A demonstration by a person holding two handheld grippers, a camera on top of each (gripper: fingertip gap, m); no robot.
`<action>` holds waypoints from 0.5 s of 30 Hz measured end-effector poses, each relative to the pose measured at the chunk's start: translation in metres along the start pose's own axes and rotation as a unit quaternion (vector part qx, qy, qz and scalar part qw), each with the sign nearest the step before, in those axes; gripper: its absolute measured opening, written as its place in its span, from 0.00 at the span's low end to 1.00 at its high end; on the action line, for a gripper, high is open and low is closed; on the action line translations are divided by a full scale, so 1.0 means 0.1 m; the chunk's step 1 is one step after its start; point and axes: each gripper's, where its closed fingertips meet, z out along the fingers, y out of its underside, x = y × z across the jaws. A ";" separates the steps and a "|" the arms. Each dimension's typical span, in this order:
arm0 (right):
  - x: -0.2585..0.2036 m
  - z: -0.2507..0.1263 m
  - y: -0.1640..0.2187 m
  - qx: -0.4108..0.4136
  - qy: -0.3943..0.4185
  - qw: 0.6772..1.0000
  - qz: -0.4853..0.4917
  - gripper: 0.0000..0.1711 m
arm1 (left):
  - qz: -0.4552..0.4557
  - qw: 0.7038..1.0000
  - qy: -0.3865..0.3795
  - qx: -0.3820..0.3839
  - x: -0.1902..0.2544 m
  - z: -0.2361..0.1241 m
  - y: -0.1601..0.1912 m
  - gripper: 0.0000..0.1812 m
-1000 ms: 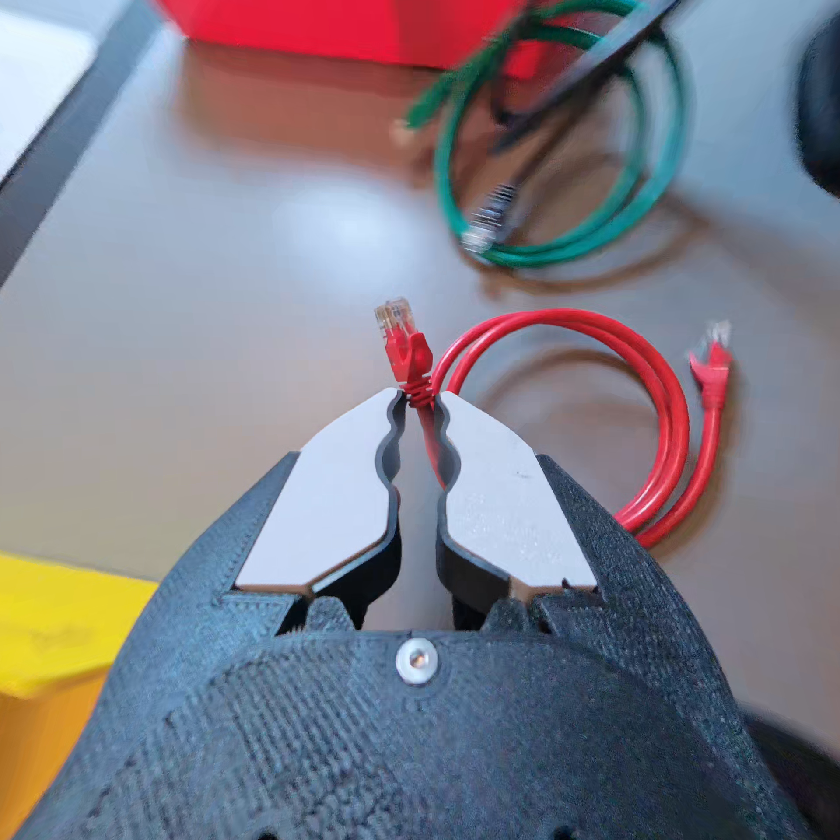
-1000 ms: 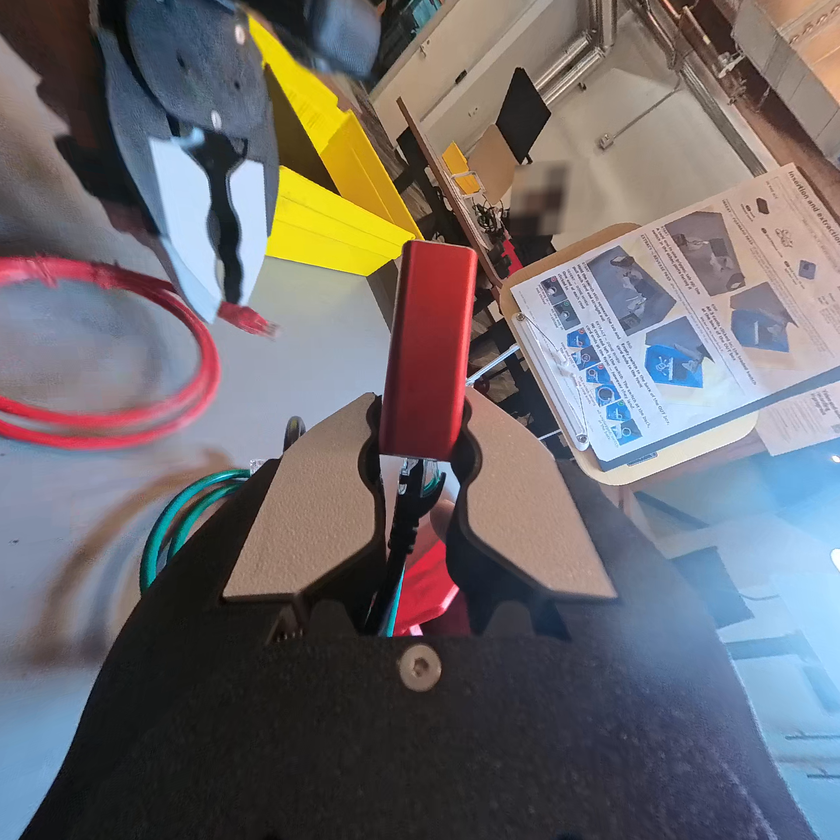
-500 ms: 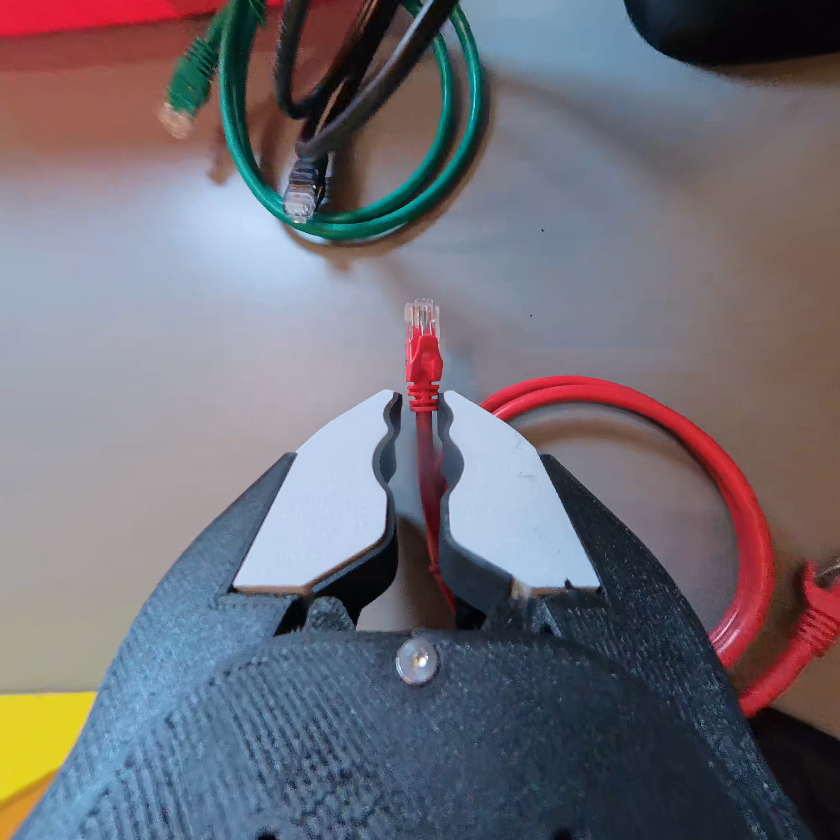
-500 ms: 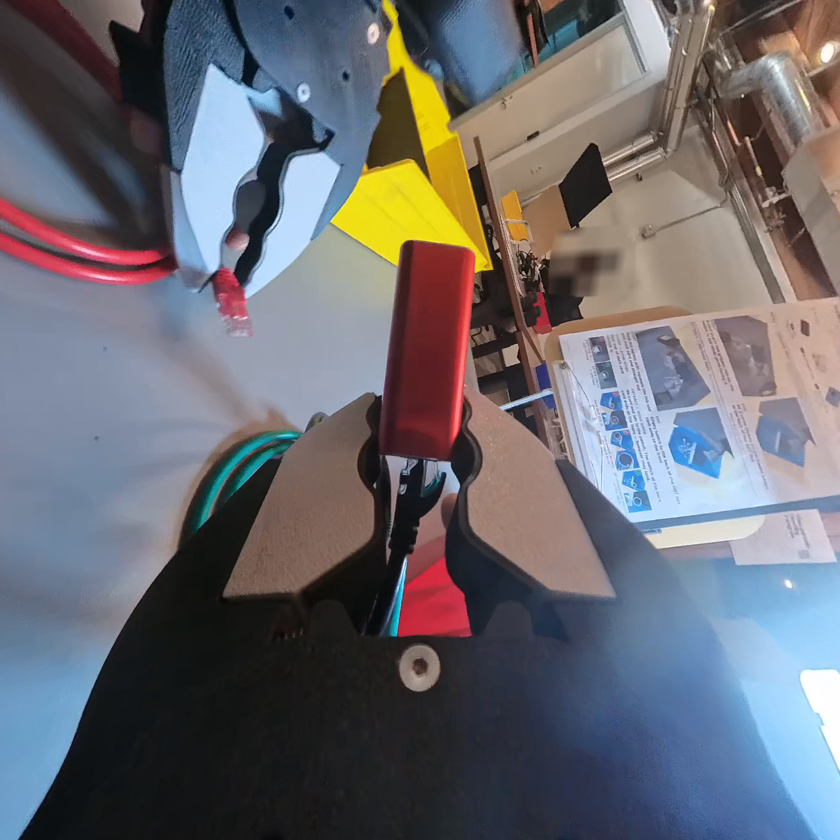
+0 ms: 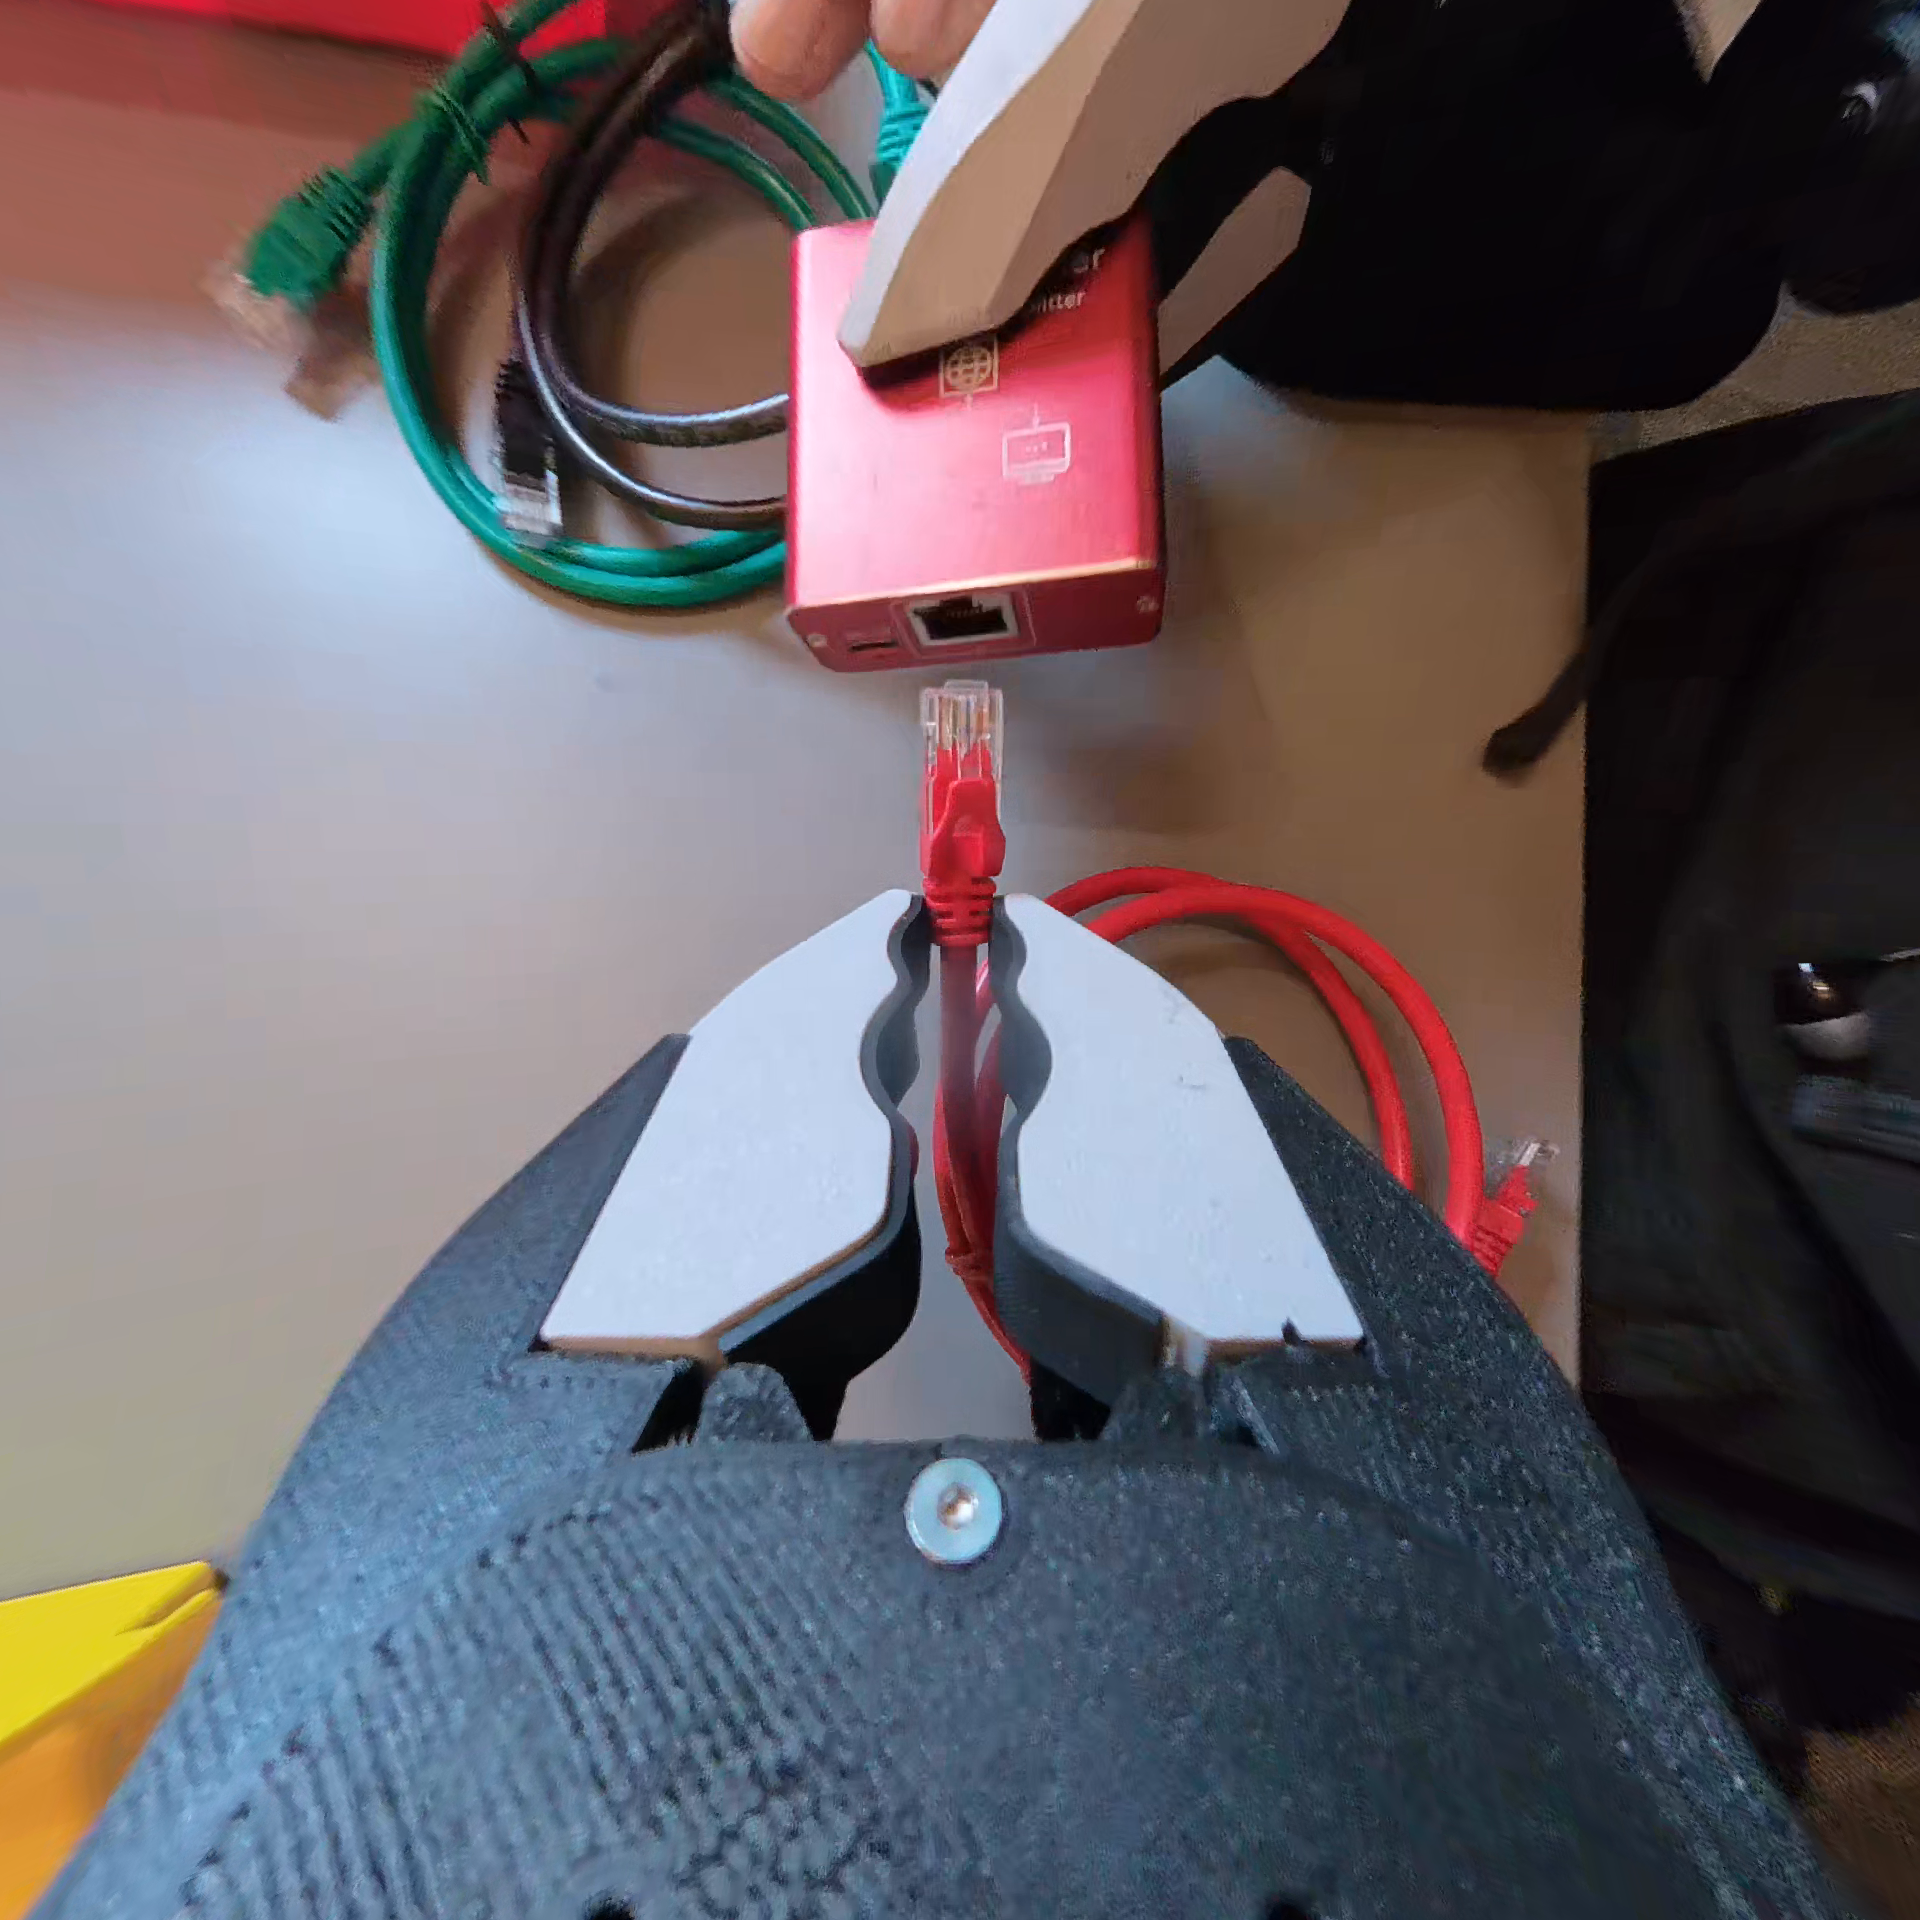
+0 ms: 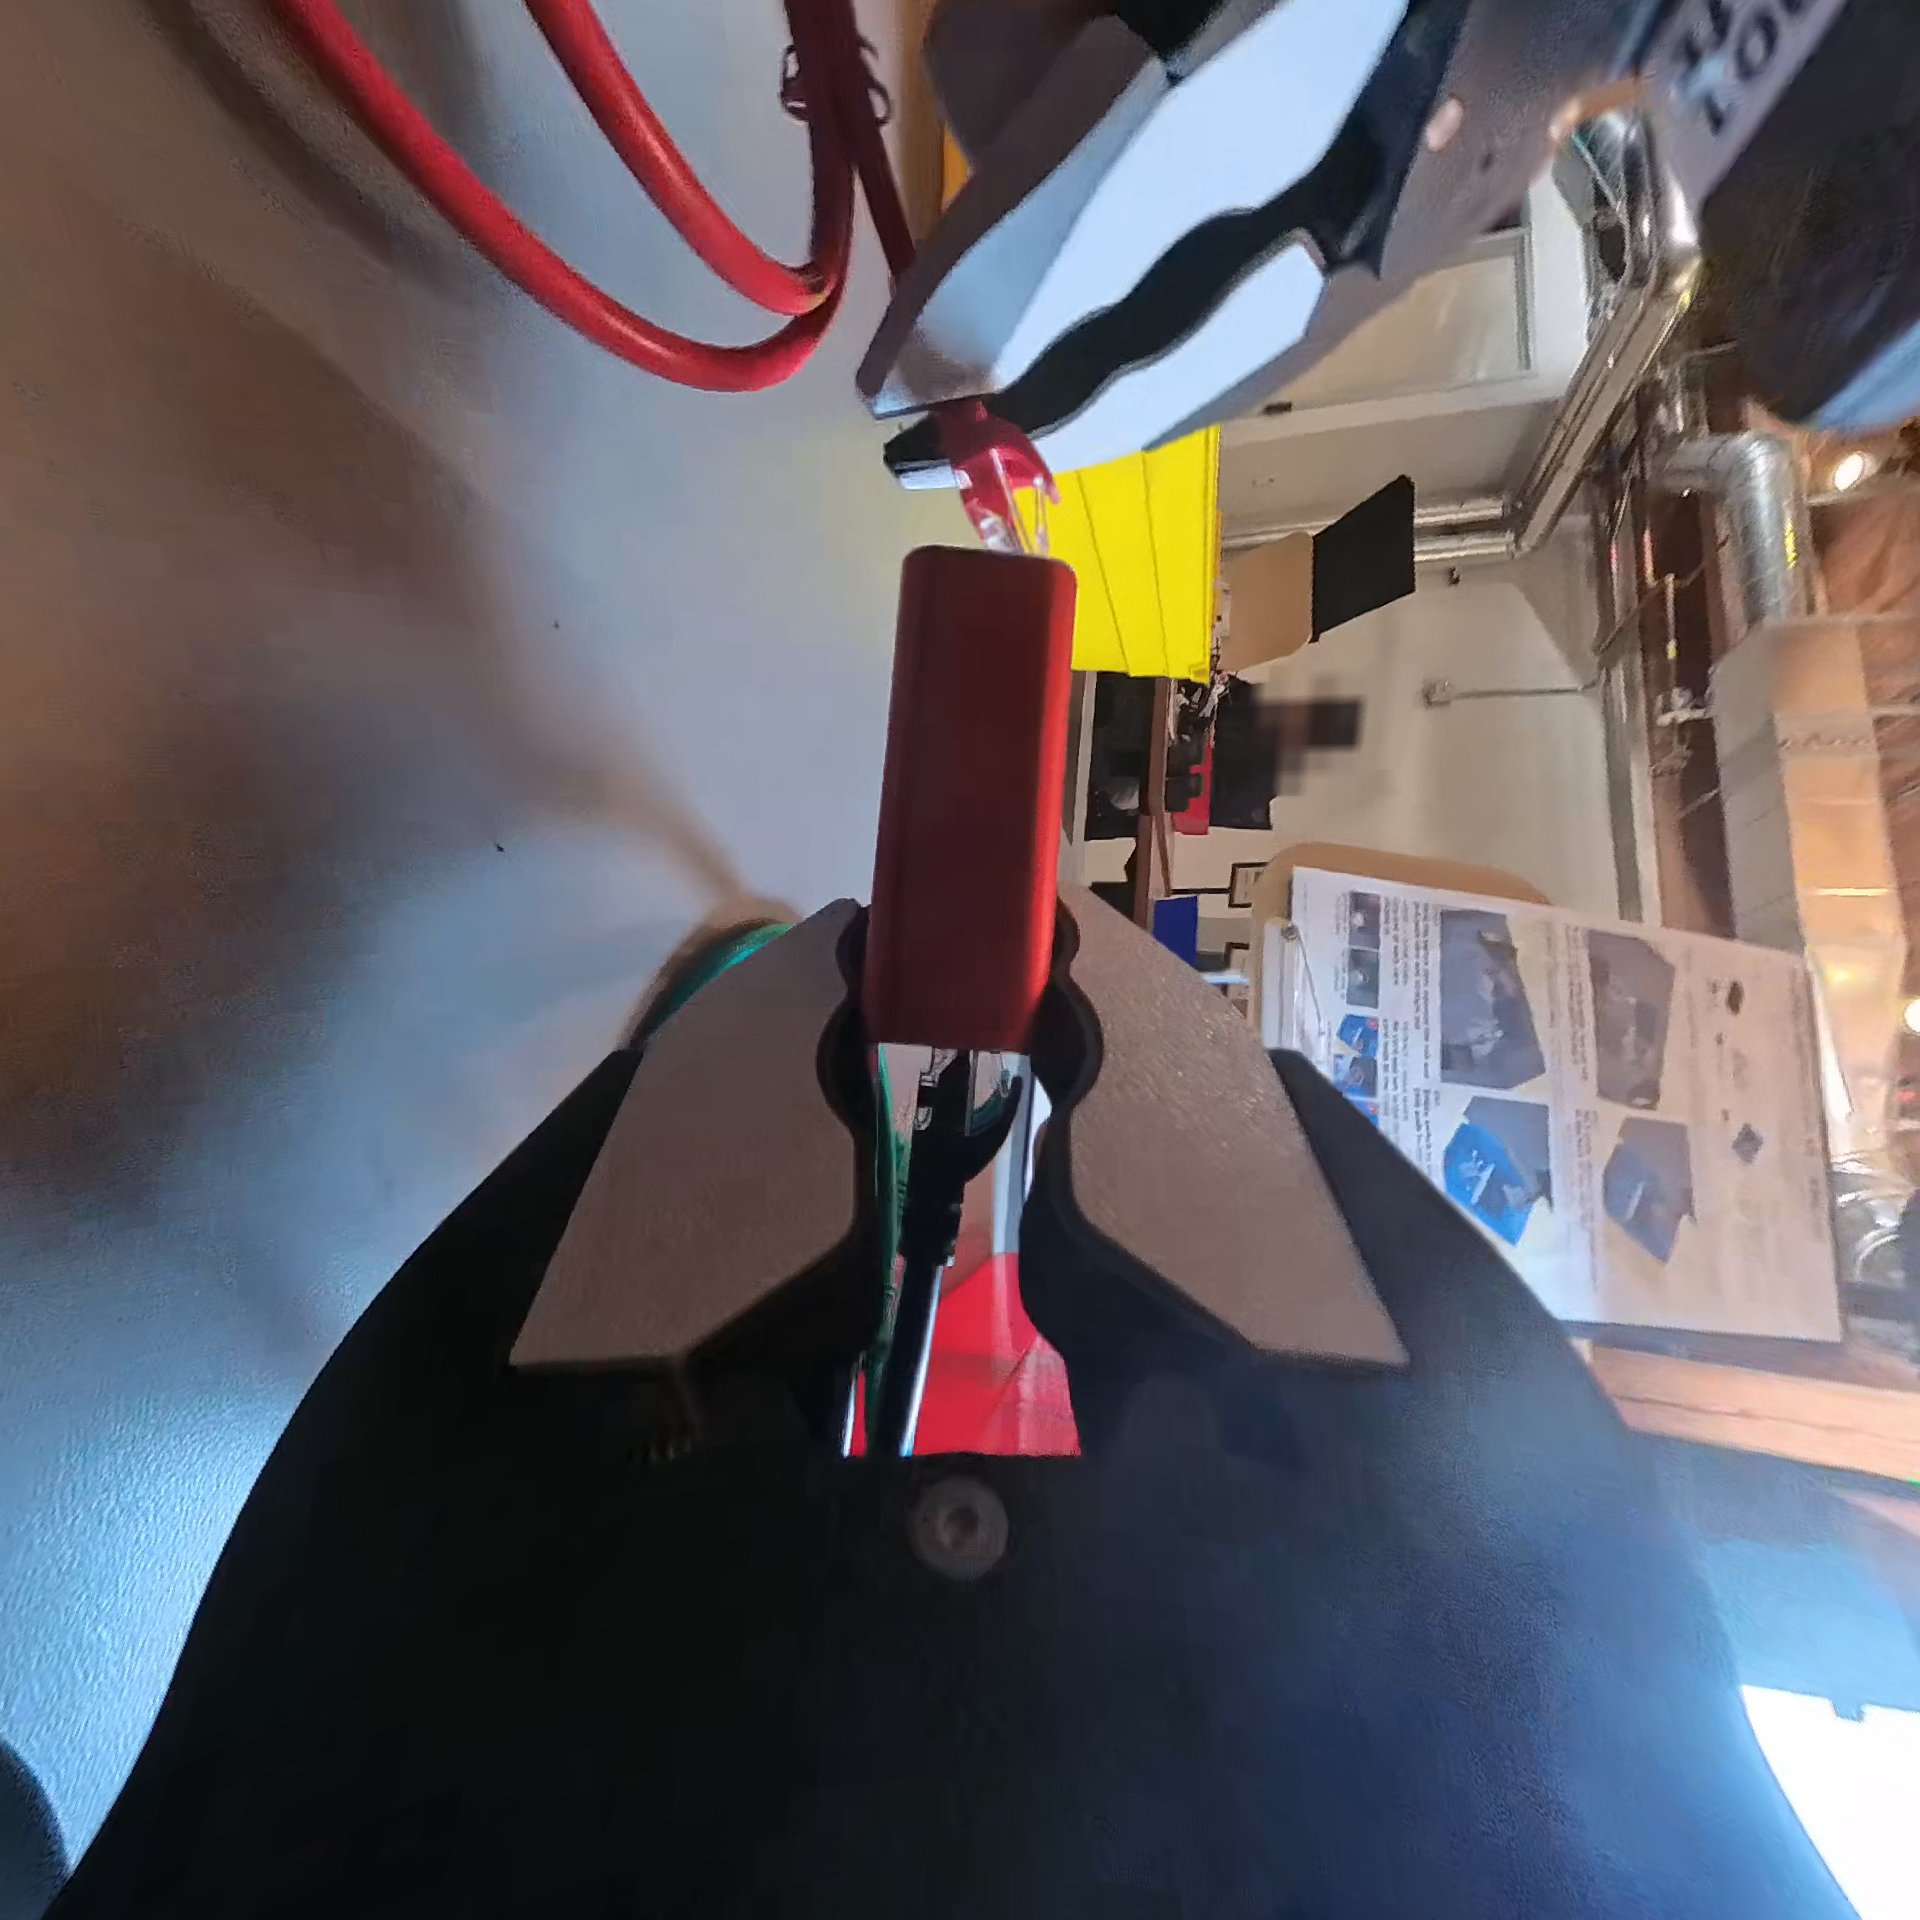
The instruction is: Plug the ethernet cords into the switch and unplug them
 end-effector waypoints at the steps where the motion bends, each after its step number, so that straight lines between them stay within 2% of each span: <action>1: -0.01 0.01 -0.02 0.002 0.001 1.000 -0.009 0.16 | -0.006 1.000 0.011 -0.017 0.02 0.01 0.02 0.06; 8: -0.08 0.05 -0.13 0.017 -0.015 0.998 -0.066 0.16 | -0.029 0.994 0.056 -0.092 0.06 0.12 0.13 0.06; 15: -0.09 0.02 -0.20 0.040 -0.029 0.993 -0.106 0.16 | -0.058 0.987 0.117 -0.089 0.16 0.08 0.11 0.06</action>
